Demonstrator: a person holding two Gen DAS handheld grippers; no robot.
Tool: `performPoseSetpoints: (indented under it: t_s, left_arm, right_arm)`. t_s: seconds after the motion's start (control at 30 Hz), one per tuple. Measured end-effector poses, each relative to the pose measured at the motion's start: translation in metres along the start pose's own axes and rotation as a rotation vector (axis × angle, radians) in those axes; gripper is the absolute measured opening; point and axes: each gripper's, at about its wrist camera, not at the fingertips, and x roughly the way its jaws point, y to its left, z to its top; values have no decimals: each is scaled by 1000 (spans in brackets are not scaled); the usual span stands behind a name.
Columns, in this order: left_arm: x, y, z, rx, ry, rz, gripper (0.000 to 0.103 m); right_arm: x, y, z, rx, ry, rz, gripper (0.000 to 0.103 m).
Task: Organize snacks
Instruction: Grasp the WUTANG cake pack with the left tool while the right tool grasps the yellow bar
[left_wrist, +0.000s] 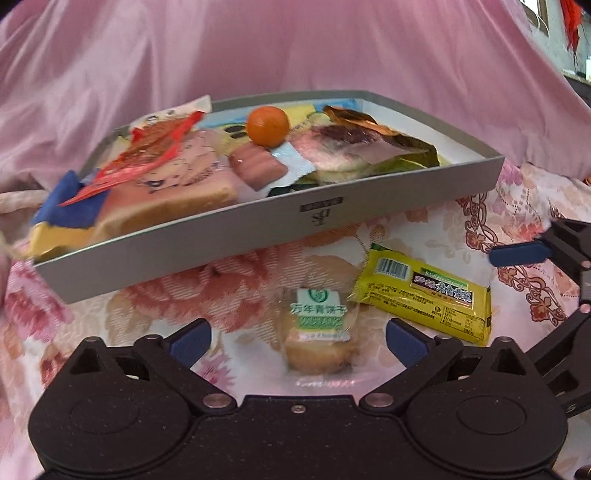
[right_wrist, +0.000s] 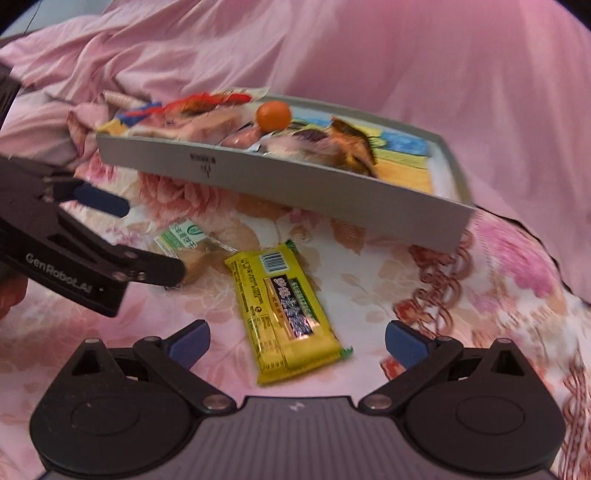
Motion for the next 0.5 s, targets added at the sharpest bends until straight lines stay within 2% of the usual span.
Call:
performPoseSetpoints:
  t_s: [0.1,0.17,0.33,0.5]
  left_arm:
    - [8,-4,5,12,23,10,91]
    - [14,-5,8,17,48,8,79]
    - [16,-3,7,-7,58,-8,55]
    - [7,3,2,-48,64,-19,52]
  right_arm:
    - [10,0,3,-33,15,33,103]
    - [16,-1,5,-50,27,49,102]
    - [19,-8,5,-13,39,91,90]
    - [16,-6,3,2,40,115,75]
